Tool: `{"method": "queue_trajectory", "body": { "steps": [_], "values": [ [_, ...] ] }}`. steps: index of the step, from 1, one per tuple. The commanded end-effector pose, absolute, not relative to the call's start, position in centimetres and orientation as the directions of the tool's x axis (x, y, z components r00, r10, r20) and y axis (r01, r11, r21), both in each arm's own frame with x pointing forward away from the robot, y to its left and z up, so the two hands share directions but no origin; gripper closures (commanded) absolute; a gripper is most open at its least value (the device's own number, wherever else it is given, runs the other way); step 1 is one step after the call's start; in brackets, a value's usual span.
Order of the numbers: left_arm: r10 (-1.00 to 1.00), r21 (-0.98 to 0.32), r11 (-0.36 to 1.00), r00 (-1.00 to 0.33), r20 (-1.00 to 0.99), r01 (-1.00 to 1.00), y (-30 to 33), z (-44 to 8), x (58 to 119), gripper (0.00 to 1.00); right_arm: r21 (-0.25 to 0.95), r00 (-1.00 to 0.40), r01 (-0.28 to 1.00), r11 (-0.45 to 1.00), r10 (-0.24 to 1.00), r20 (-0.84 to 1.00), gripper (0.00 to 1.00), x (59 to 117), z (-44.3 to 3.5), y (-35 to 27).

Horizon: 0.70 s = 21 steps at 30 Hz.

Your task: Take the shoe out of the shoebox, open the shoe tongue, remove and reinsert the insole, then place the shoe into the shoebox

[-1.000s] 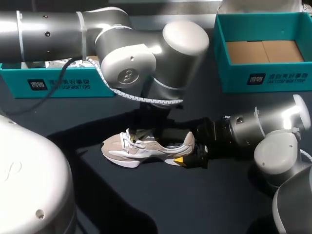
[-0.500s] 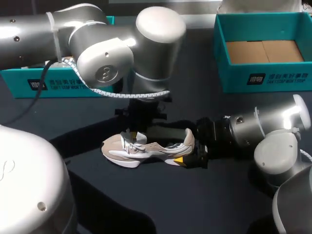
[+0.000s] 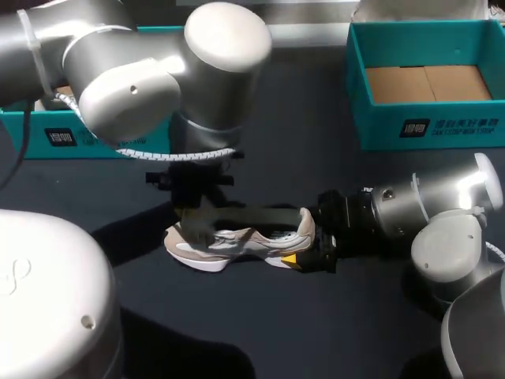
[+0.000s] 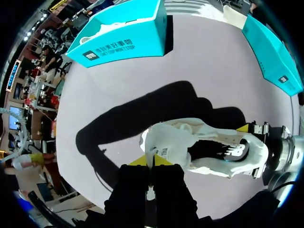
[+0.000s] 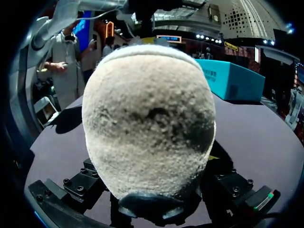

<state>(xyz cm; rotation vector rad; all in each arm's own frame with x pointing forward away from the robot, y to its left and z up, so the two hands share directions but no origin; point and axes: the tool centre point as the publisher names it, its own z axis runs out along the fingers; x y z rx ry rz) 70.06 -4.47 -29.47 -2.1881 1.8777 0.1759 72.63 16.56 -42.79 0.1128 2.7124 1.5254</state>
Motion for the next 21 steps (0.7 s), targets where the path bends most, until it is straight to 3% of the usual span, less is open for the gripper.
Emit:
{"method": "queue_trajectory", "body": {
  "steps": [1, 13, 18, 20, 21],
  "values": [
    [-0.962, -0.084, -0.142, 0.157, -0.221, -0.986, -3.3, -32.4, 71.2, 1.00, 0.852, -0.997, 0.050, 0.521, 0.079, 0.010, 1.00, 72.7, -43.4, 16.8],
    [-0.957, -0.036, -0.213, 0.216, -0.192, -0.976, -1.3, -37.7, 71.2, 1.00, 0.852, -0.997, 0.050, 0.521, 0.079, 0.010, 1.00, 72.7, -43.4, 16.8],
    [-0.952, -0.017, -0.228, 0.226, -0.208, -0.974, -1.1, -38.5, 71.0, 0.69, 0.852, -0.997, 0.050, 0.521, 0.079, 0.010, 1.00, 72.7, -43.4, 16.8],
    [-0.958, -0.027, -0.222, 0.223, -0.179, -0.975, -1.1, -37.4, 70.8, 0.45, 0.852, -0.997, 0.050, 0.521, 0.079, 0.010, 1.00, 72.7, -43.4, 16.8],
    [-0.958, -0.034, -0.223, 0.226, -0.176, -0.974, -1.1, -37.0, 70.8, 0.21, 0.852, -0.997, 0.050, 0.521, 0.079, 0.010, 1.00, 72.7, -43.4, 16.8]
  ]
}}
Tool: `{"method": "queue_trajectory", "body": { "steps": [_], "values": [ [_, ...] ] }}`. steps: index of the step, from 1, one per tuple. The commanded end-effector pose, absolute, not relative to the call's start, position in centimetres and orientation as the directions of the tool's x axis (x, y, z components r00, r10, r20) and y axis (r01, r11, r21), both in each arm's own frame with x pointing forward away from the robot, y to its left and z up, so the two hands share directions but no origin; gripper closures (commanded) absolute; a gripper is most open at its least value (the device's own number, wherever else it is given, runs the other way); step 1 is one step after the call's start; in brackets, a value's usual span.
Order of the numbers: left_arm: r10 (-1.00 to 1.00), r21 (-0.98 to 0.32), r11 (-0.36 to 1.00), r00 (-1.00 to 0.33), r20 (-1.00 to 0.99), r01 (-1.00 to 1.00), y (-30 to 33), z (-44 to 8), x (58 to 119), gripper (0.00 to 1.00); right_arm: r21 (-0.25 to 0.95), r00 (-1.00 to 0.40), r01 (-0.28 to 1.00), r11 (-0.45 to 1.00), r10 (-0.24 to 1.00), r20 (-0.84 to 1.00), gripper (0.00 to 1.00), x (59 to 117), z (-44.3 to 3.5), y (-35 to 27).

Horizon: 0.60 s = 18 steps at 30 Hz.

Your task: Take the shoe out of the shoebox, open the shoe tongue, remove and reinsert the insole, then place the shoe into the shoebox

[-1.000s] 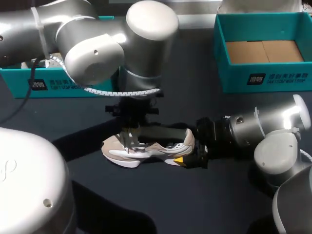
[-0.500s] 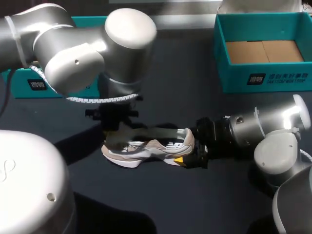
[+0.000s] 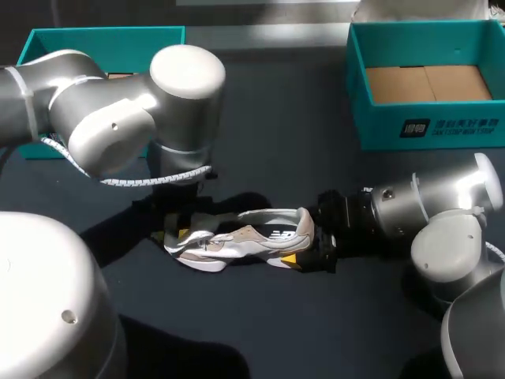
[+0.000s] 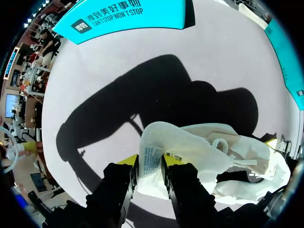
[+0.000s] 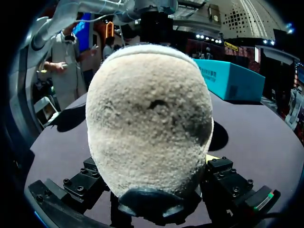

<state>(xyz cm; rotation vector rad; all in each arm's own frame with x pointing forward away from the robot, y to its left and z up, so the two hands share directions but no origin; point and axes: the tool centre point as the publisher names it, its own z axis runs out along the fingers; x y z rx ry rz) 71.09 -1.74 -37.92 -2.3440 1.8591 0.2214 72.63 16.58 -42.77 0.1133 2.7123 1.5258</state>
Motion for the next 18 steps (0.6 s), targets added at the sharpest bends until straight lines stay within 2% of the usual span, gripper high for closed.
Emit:
{"method": "queue_trajectory", "body": {
  "steps": [1, 3, 9, 14, 18],
  "values": [
    [-0.961, -0.038, -0.218, 0.222, -0.163, -0.975, -1.2, -36.5, 70.9, 0.16, 0.852, -0.997, 0.050, 0.521, 0.079, 0.010, 1.00, 72.7, -43.4, 16.8],
    [-0.969, -0.048, -0.198, 0.203, -0.141, -0.979, -1.4, -35.4, 70.8, 0.02, 0.852, -0.997, 0.050, 0.521, 0.079, 0.010, 1.00, 72.7, -43.4, 16.8],
    [-0.999, -0.060, -0.041, 0.042, -0.010, -0.997, -2.8, -31.9, 70.7, 0.00, 0.852, -0.997, 0.050, 0.521, 0.079, 0.010, 1.00, 72.7, -43.4, 16.8],
    [-0.945, -0.109, 0.294, -0.306, 0.117, -0.950, -5.4, -28.8, 70.9, 0.00, 0.852, -0.997, 0.050, 0.521, 0.079, 0.010, 1.00, 72.7, -43.4, 16.8],
    [-0.808, -0.122, 0.566, -0.578, 0.116, -0.815, -7.9, -26.9, 70.9, 0.00, 0.852, -0.997, 0.050, 0.521, 0.079, 0.010, 1.00, 72.7, -43.4, 16.8]
  ]
}}
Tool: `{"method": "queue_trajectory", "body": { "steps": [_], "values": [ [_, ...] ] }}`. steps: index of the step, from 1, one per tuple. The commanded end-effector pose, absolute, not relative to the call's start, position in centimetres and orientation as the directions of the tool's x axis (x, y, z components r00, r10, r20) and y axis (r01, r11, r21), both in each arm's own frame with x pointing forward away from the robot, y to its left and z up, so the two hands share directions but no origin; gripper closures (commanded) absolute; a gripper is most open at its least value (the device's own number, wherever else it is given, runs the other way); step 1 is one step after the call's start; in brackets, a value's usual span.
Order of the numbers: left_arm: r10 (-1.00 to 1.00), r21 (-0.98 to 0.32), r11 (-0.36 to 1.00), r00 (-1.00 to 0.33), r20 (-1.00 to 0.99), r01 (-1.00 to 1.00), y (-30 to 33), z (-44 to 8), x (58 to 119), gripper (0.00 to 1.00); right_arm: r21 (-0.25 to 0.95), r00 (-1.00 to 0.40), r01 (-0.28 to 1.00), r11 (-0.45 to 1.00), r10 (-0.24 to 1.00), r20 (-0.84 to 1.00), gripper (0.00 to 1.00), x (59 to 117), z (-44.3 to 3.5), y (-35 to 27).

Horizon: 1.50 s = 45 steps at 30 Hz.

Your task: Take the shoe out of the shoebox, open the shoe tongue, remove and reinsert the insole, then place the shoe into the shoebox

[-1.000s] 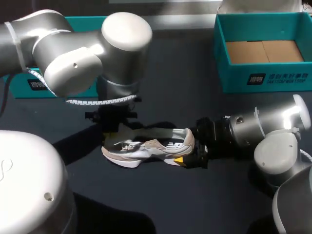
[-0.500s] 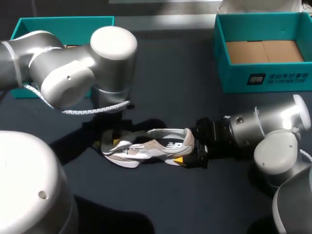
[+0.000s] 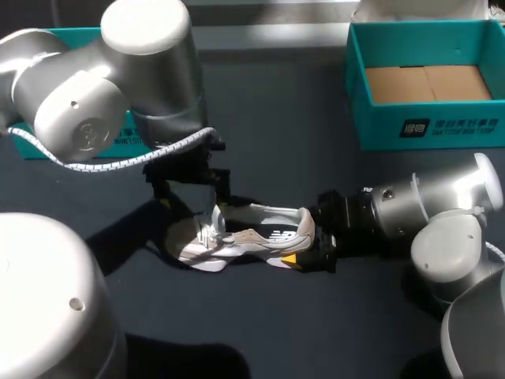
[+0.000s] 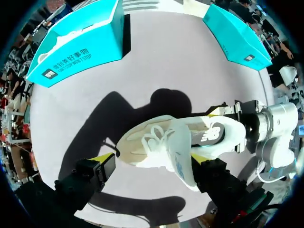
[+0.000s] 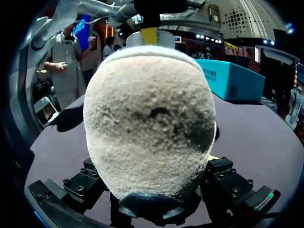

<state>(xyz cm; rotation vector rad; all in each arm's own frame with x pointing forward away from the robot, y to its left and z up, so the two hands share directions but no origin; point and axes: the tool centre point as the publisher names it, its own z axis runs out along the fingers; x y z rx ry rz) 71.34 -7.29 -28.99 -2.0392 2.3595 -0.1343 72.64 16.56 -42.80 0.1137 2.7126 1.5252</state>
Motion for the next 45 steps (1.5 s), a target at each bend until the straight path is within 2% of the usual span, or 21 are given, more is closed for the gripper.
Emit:
{"method": "queue_trajectory", "body": {
  "steps": [1, 5, 8, 13, 19, 21, 23, 24, 26, 45],
  "values": [
    [-0.751, -0.124, 0.639, -0.651, 0.112, -0.759, -8.1, -26.7, 71.4, 0.00, 0.852, -0.997, 0.050, 0.521, 0.079, 0.010, 1.00, 72.7, -43.4, 16.8],
    [-0.486, -0.092, 0.865, -0.870, 0.083, -0.493, -10.5, -25.8, 71.8, 0.00, 0.852, -0.997, 0.050, 0.521, 0.079, 0.010, 1.00, 72.7, -43.4, 16.8],
    [-0.284, -0.007, 0.959, -0.958, 0.043, -0.284, -12.4, -25.8, 72.4, 0.00, 0.852, -0.997, 0.050, 0.521, 0.079, 0.010, 1.00, 72.7, -43.4, 16.8],
    [-0.008, 0.034, 0.999, -1.000, 0.004, -0.008, -14.9, -25.4, 72.4, 0.00, 0.852, -0.997, 0.050, 0.521, 0.079, 0.010, 1.00, 72.7, -43.4, 16.8],
    [0.247, 0.061, 0.968, -0.967, -0.061, 0.244, -17.1, -25.2, 71.4, 0.00, 0.852, -0.997, 0.050, 0.521, 0.079, 0.010, 1.00, 72.7, -43.4, 16.8],
    [0.309, 0.059, 0.950, -0.949, -0.066, 0.305, -17.4, -25.2, 71.2, 0.30, 0.852, -0.997, 0.050, 0.521, 0.079, 0.010, 1.00, 72.7, -43.4, 16.8],
    [0.354, 0.055, 0.935, -0.933, -0.070, 0.351, -17.7, -25.2, 71.0, 0.80, 0.852, -0.997, 0.050, 0.521, 0.079, 0.010, 1.00, 72.7, -43.4, 16.8],
    [0.380, 0.050, 0.925, -0.923, -0.066, 0.377, -17.7, -25.2, 70.9, 1.00, 0.852, -0.997, 0.050, 0.521, 0.079, 0.010, 1.00, 72.7, -43.4, 16.8],
    [0.406, 0.018, 0.914, -0.912, -0.063, 0.406, -17.6, -25.1, 70.8, 1.00, 0.852, -0.997, 0.050, 0.521, 0.079, 0.010, 1.00, 72.7, -43.4, 16.8],
    [0.434, 0.005, 0.901, -0.900, -0.044, 0.434, -17.7, -25.6, 70.7, 1.00, 0.852, -0.997, 0.050, 0.521, 0.079, 0.010, 1.00, 72.7, -43.4, 16.8]
  ]
}}
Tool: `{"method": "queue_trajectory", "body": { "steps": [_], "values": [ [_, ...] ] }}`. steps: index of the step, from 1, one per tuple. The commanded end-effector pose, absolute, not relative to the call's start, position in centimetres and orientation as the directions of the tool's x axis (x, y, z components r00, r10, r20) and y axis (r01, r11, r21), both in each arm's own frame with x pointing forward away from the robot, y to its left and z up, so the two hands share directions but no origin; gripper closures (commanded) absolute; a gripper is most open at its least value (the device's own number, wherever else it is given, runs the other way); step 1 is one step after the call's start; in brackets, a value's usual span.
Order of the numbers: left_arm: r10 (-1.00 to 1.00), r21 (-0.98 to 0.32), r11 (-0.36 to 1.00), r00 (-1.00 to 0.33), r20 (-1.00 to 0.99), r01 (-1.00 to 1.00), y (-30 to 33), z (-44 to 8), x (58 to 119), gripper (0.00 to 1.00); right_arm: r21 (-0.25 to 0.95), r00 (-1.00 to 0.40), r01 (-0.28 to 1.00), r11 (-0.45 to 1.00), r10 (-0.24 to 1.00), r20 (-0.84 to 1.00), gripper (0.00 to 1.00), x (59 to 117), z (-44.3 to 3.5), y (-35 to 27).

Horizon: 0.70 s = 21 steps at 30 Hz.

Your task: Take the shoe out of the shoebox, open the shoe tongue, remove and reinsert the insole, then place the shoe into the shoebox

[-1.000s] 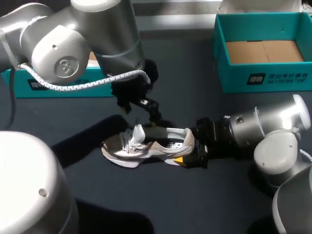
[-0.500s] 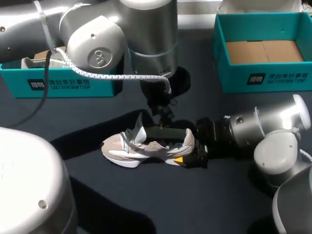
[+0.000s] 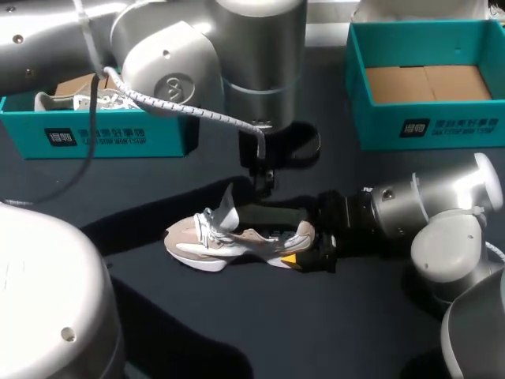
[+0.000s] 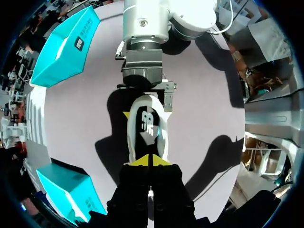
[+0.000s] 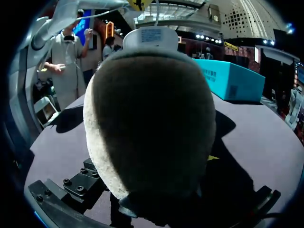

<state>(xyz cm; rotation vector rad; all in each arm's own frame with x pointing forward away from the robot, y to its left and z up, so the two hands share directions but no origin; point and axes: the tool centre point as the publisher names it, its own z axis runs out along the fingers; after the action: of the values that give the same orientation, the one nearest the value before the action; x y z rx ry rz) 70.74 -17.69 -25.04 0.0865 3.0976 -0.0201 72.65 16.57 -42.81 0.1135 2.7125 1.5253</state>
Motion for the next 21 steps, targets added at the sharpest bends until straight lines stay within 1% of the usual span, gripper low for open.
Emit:
{"method": "queue_trajectory", "body": {
  "steps": [1, 3, 5, 7, 9, 10, 21],
  "values": [
    [0.457, -0.009, 0.890, -0.890, -0.011, 0.457, -18.0, -26.4, 70.7, 1.00, 0.852, -0.997, 0.050, 0.521, 0.079, 0.010, 1.00, 72.7, -43.4, 16.8],
    [0.453, 0.021, 0.891, -0.892, 0.012, 0.453, -18.3, -28.1, 71.0, 1.00, 0.852, -0.997, 0.050, 0.521, 0.079, 0.010, 1.00, 72.7, -43.4, 16.8],
    [0.470, 0.009, 0.882, -0.882, 0.032, 0.471, -18.6, -29.3, 71.1, 1.00, 0.852, -0.997, 0.050, 0.521, 0.079, 0.010, 1.00, 72.7, -43.4, 16.8],
    [0.469, 0.035, 0.882, -0.882, 0.050, 0.471, -18.7, -30.4, 71.1, 1.00, 0.852, -0.997, 0.050, 0.521, 0.079, 0.010, 1.00, 72.7, -43.4, 16.8],
    [0.484, 0.013, 0.874, -0.873, 0.066, 0.486, -18.7, -31.0, 71.1, 1.00, 0.852, -0.997, 0.050, 0.521, 0.079, 0.010, 1.00, 72.7, -43.4, 16.8],
    [0.482, 0.035, 0.873, -0.872, 0.079, 0.486, -18.7, -31.6, 71.0, 1.00, 0.852, -0.997, 0.050, 0.521, 0.079, 0.010, 1.00, 72.7, -43.4, 16.8],
    [0.452, 0.014, 0.891, -0.891, 0.040, 0.453, -18.1, -33.1, 70.6, 1.00, 0.852, -0.997, 0.050, 0.521, 0.079, 0.010, 1.00, 72.7, -43.4, 16.8]
  ]
}}
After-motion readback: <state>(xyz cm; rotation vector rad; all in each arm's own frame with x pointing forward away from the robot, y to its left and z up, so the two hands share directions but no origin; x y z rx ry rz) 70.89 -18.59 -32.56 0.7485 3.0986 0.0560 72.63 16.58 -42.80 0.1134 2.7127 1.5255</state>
